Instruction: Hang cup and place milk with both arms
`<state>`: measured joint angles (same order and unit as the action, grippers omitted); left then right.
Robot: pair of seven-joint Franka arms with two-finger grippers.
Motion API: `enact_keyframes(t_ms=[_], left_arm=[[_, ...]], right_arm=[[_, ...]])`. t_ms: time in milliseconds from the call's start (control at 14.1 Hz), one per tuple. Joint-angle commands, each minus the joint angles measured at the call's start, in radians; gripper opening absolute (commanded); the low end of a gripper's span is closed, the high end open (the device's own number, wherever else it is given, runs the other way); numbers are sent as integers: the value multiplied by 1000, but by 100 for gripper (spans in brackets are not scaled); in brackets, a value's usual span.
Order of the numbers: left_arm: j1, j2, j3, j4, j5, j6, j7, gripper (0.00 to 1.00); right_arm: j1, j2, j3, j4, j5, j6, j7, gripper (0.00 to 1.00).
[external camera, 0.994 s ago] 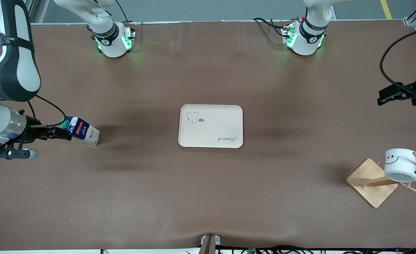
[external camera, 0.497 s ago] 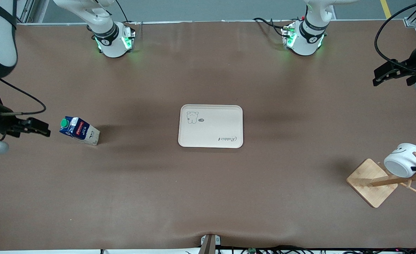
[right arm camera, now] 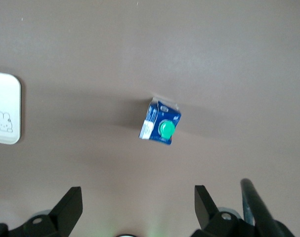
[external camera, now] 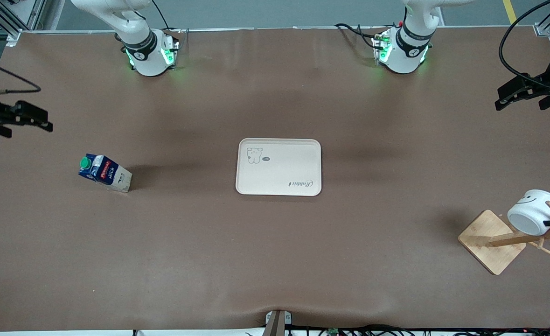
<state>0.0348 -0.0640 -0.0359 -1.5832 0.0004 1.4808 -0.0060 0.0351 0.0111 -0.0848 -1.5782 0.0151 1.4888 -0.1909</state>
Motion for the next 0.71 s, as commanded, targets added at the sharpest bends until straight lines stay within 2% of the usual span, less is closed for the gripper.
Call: enact_keyframes(t_ms=[0, 142, 426, 639], left_arm=[[17, -16, 1, -15, -16, 0, -11, 100], [17, -17, 1, -15, -16, -4, -25, 100], [17, -25, -6, -15, -14, -33, -45, 100], [16, -33, -33, -15, -16, -36, -95, 100]], right_arm=[[-12, -82, 7, -42, -26, 42, 40, 100], [-24, -56, 2, 17, -21, 39, 56, 100], [-31, -56, 5, 18, -23, 31, 48, 100], [9, -46, 22, 40, -131, 25, 59, 100]])
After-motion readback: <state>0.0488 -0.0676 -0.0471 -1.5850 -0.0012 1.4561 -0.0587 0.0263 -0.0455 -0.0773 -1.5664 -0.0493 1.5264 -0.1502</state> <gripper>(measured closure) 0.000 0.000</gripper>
